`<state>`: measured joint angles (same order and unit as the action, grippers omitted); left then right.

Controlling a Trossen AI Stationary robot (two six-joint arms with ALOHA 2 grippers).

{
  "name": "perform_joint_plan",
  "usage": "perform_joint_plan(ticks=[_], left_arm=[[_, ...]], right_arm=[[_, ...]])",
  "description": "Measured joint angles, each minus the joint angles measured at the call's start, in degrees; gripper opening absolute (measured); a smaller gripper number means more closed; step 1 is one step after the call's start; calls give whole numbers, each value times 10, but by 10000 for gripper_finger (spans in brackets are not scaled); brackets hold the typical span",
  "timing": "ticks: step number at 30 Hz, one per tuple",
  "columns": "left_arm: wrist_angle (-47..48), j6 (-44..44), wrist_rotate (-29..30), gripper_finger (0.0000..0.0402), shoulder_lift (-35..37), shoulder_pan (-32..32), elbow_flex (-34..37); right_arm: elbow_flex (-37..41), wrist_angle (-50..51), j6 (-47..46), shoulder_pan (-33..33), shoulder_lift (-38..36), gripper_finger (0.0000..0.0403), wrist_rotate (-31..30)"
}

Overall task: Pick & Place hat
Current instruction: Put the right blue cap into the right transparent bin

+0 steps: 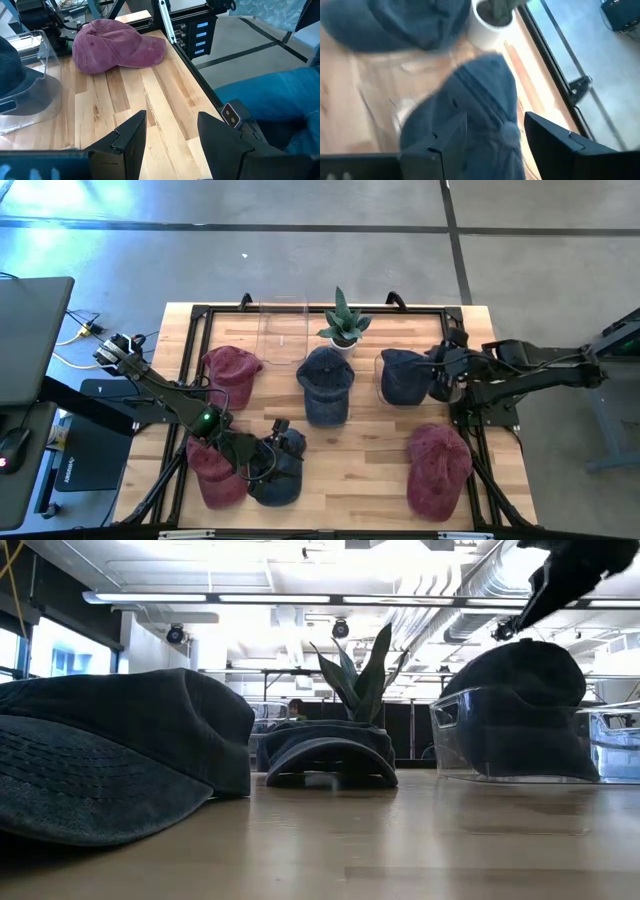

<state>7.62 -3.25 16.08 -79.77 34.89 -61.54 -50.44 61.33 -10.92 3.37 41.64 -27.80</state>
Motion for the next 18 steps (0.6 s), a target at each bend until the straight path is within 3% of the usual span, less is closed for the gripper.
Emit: perform_joint_plan(ticks=[9, 18], left_arm=[[0, 0, -3, 172, 0, 0, 0], [1, 2, -5, 172, 0, 0, 0]], right_arm=[[0, -27, 29, -23, 58, 215, -36], [0, -26, 120, -126, 126, 186, 127]])
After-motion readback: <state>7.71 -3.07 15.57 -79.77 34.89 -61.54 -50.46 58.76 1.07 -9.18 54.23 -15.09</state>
